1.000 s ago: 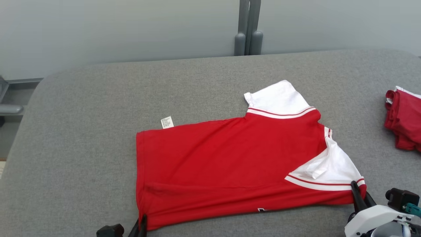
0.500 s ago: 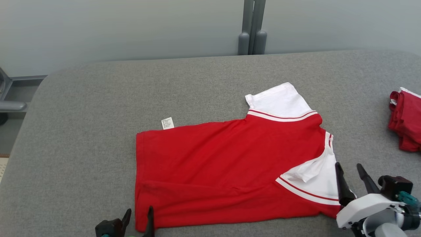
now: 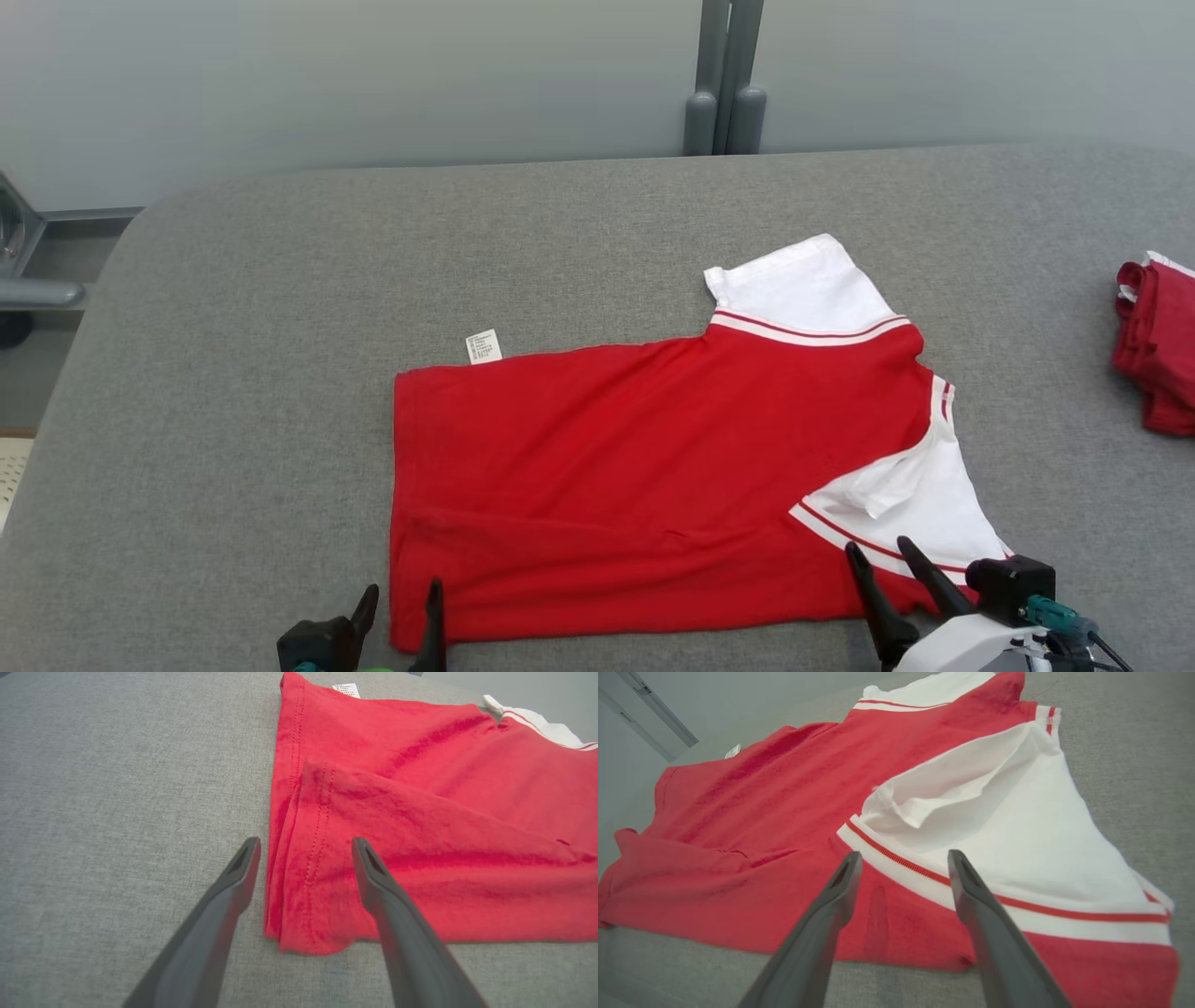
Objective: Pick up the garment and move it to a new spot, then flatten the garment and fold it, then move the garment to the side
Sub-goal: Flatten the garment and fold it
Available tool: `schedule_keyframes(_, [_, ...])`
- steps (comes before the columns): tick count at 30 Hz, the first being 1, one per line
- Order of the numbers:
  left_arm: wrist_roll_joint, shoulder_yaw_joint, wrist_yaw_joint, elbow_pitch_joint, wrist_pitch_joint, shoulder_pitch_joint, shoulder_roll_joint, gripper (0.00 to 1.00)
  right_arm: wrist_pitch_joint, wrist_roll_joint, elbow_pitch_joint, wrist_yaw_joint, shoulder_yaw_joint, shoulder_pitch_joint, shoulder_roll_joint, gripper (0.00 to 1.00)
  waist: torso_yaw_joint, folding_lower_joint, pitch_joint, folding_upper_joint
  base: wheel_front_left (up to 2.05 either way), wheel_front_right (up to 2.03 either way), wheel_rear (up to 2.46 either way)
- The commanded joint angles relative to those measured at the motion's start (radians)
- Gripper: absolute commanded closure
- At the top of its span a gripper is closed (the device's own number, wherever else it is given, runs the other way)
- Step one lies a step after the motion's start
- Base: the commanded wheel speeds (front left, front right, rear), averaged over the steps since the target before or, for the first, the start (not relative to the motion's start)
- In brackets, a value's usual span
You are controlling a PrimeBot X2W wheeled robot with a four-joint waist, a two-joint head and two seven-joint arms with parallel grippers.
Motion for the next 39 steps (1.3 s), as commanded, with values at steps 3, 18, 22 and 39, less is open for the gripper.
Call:
schedule_keyframes(3, [0.009,-0.003,-0.005,0.0,0.0,-0.002,0.006,0.0,0.0,0.015,0.027,-0.001,-0.005,-0.029,0.006,0.09,0.018,0.0,0.009,0.0,0.0,0.0,0.0])
schedule_keyframes(18, [0.009,0.031,-0.036,0.012,0.0,-0.02,0.006,0.0,0.0,0.008,0.07,-0.001,-0.067,-0.103,0.044,1.0,0.053,0.0,0.043,0.0,0.0,0.0,0.0])
schedule_keyframes(22, [0.002,0.029,-0.042,0.019,0.0,-0.031,0.006,0.0,0.0,-0.006,0.084,-0.001,-0.071,-0.143,0.039,0.98,0.056,0.0,0.058,0.0,0.0,0.0,0.0])
schedule_keyframes(39, [0.001,0.011,-0.016,-0.032,0.001,-0.077,0.006,0.0,0.0,-0.019,0.24,-0.001,-0.052,-0.315,0.034,0.0,0.07,0.0,0.085,0.0,0.0,0.0,0.0])
